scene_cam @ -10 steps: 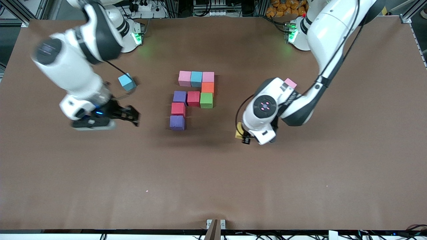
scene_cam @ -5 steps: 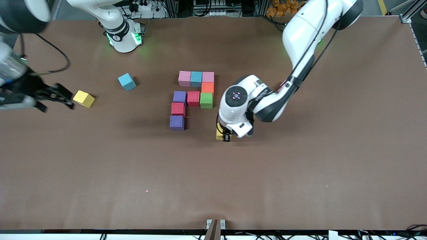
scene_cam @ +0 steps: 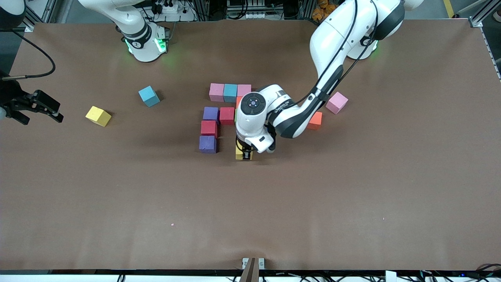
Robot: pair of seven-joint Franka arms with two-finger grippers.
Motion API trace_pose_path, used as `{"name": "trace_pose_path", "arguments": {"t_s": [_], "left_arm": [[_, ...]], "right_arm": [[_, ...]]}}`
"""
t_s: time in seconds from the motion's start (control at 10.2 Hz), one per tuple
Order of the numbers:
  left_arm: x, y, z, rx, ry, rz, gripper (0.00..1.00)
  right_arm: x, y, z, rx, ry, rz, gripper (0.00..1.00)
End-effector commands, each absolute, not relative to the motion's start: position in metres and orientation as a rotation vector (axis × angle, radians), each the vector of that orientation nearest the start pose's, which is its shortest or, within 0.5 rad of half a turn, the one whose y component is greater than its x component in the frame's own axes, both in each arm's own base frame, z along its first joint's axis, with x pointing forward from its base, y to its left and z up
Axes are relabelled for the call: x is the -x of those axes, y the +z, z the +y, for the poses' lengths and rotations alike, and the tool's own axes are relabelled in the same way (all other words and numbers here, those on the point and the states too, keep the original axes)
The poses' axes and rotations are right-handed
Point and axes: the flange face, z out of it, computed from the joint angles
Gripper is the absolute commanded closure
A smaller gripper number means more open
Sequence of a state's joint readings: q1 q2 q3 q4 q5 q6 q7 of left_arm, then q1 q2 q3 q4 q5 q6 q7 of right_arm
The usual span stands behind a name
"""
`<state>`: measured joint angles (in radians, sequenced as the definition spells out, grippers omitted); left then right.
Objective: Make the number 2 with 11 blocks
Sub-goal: 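Set the yellow cube beside purple with the left gripper and release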
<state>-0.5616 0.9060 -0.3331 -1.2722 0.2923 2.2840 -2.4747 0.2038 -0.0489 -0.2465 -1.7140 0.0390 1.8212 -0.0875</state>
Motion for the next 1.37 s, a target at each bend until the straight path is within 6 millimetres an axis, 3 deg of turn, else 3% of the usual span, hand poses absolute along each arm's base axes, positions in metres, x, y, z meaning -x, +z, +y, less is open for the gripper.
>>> {"name": "trace_pose_path", "arguments": {"t_s": [0.0,0.2,0.39,0.69,1.28], "left_arm": [[-0.534,0.238,-0.566,2.371,0.088,-2.346,0.79],[-0.525,0.238,-0.578,2.382,0.098,-2.373,0.79],[-0.515,0.227,-0.589,2.361,0.093,-2.392,0.79],[-0.506,0.218,-0.603,2.383,0.100,-2.389,0.79],[-0.507,0.211,-0.603,2.366,0.109,-2.417,0.79]], "right_arm": [[-0.568,0.605,-0.024,3.096,-0.234,-0.046,0.00],[-0.570,0.610,-0.031,3.117,-0.248,-0.035,0.00],[-0.567,0.608,-0.055,3.113,-0.233,0.036,0.00],[-0.560,0.622,-0.063,3.100,-0.193,0.066,0.00],[-0.558,0.640,-0.073,3.112,-0.224,0.083,0.00]]}}
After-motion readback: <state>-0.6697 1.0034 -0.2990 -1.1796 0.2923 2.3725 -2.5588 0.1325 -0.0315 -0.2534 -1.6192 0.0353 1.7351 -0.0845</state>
